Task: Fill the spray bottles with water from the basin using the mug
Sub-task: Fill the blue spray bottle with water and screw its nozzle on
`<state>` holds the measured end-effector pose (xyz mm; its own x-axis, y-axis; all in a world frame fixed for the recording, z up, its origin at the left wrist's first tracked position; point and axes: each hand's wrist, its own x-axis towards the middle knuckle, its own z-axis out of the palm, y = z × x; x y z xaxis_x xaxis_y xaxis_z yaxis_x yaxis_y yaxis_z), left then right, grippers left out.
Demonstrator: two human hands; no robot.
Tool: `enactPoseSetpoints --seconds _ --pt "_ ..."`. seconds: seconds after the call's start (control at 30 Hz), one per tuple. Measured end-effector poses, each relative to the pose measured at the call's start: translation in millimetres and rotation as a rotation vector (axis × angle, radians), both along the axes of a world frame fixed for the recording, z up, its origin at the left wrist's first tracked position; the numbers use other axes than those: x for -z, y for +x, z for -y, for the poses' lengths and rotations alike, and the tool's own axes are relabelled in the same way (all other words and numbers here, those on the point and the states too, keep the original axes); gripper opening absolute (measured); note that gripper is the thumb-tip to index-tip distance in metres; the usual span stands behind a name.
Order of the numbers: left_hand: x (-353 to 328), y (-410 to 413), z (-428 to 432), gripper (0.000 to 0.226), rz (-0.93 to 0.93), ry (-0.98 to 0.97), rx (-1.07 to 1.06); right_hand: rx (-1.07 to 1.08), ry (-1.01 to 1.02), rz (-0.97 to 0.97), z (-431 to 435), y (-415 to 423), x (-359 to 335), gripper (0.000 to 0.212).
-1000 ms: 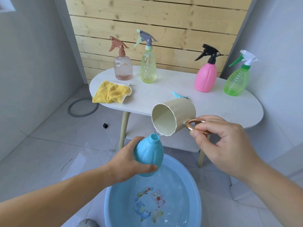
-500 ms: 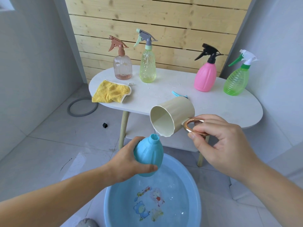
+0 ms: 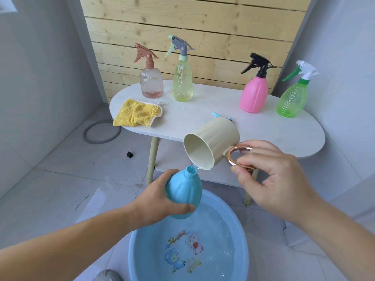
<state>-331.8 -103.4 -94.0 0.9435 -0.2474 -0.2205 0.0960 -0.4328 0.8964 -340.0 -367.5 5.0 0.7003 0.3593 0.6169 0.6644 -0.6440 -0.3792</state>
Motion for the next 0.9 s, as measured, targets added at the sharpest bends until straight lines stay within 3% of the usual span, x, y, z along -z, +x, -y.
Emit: enactPoseSetpoints --seconds 0.9 --pt "-0.5 -0.9 0.9 0.083 -0.008 0.008 0.016 -0.078 -0.176 0.157 -0.6 0.1 4.1 0.020"
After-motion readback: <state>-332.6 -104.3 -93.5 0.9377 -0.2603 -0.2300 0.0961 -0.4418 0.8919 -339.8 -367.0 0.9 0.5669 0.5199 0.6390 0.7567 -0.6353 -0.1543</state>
